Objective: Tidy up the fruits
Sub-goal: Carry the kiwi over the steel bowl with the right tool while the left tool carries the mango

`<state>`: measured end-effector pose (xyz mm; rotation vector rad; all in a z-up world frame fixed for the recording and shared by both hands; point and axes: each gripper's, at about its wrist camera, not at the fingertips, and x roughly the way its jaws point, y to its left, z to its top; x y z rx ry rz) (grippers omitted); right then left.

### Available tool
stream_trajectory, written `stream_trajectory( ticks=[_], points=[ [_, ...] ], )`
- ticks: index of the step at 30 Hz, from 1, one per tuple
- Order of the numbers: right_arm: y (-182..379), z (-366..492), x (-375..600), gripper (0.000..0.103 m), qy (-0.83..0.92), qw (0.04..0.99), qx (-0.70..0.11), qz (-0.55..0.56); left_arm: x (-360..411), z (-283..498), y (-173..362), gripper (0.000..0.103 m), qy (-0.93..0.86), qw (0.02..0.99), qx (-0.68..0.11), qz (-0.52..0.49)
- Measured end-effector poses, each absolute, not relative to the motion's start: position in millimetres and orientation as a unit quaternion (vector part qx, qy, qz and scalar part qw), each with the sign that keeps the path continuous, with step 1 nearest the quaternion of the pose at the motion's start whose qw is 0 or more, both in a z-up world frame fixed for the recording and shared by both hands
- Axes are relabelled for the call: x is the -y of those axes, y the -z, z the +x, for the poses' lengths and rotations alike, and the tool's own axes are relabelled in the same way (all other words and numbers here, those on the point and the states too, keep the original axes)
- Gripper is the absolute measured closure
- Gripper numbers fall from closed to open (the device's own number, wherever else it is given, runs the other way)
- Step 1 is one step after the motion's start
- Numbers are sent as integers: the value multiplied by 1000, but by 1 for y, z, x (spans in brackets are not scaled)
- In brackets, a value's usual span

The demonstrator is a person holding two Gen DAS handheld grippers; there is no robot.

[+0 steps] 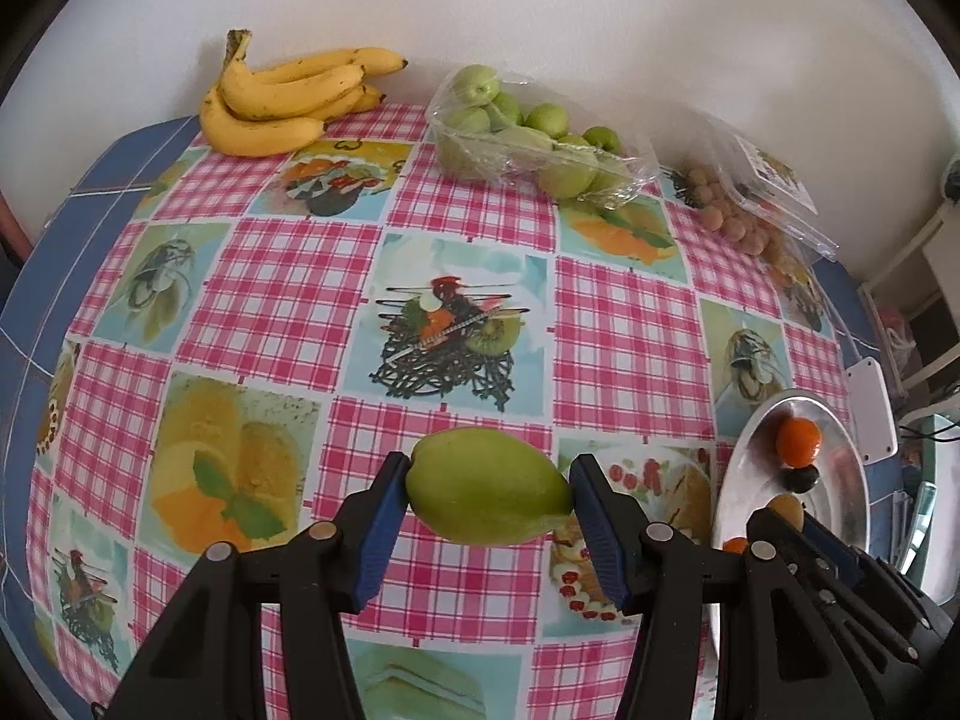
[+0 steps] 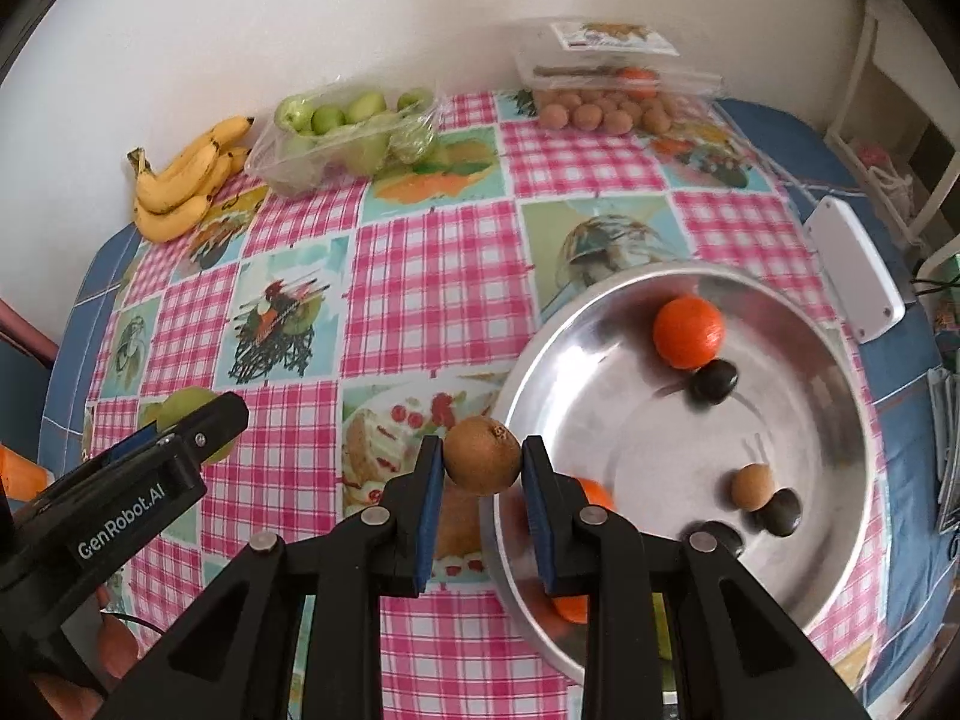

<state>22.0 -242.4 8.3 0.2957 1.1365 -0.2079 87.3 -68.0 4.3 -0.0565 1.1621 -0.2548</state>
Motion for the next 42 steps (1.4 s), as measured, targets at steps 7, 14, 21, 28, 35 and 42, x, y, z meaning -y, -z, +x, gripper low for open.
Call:
stream_trajectory(
  ticks=[7, 14, 21, 28, 35, 42],
  points=[
    [-11, 19, 256, 76, 102, 829, -533, 135, 90, 80, -8, 45, 134, 828, -544, -22],
    [0, 8, 291, 76, 132, 811, -546, 164, 125, 68, -6, 45, 167, 820, -547, 2],
    [6, -8, 332, 76, 165, 798, -545, 197, 164, 53, -6, 45, 213, 809, -547, 22],
    [6, -19, 356, 76, 182, 793, -543, 210, 187, 50, -2, 45, 233, 806, -544, 29],
    [9, -19, 360, 76, 184, 789, -546, 213, 198, 52, 10, 45, 240, 798, -552, 26],
    [13, -16, 361, 76, 184, 788, -547, 214, 208, 55, 15, 45, 242, 801, -547, 35]
  ],
)
